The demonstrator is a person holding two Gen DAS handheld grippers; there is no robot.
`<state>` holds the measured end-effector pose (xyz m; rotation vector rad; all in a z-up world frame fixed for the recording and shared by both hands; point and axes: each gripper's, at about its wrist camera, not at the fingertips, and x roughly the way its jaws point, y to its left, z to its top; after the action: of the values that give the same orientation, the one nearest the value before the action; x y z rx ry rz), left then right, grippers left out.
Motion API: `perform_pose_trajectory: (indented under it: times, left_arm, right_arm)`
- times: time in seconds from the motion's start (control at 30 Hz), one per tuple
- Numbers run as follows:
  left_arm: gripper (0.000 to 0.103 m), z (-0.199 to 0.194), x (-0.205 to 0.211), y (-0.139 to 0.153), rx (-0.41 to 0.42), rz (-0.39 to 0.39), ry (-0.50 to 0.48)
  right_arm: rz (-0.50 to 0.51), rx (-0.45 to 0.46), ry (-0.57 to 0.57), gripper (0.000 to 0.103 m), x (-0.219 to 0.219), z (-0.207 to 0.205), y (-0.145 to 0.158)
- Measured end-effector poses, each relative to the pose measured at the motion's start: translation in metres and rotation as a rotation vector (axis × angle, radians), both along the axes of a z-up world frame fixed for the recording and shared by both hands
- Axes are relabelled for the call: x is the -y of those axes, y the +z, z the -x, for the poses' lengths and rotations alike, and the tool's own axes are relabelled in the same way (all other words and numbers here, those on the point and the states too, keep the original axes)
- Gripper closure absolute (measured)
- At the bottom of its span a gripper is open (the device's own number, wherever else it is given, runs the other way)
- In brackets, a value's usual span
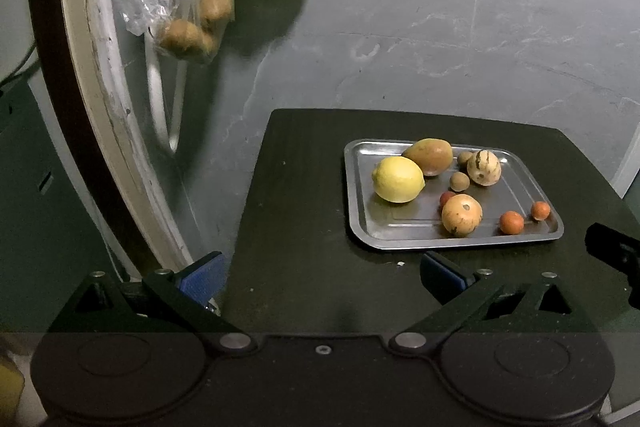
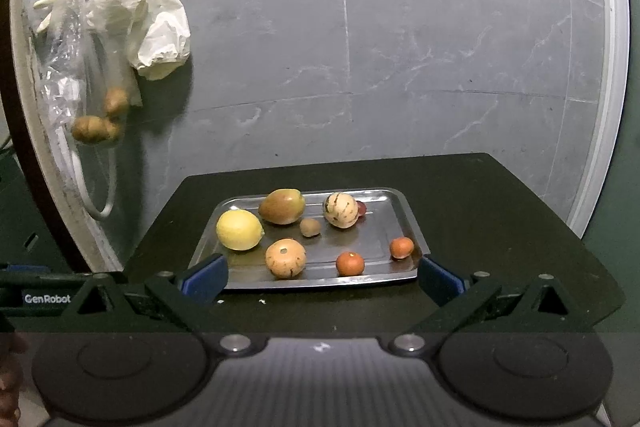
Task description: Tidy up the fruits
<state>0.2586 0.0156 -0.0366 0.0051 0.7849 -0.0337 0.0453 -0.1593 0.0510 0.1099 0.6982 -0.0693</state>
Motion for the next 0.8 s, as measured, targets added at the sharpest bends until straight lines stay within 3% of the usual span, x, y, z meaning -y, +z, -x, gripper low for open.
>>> perform_pose_trajectory:
  times: [0.8]
  left_arm:
    - [0.001,0.018,-0.013,-0.006,0.003,-0.01,-0.01]
  right_arm:
    - [0.008,-0.041,0.007,0.0,-0.001,0.009,-0.005]
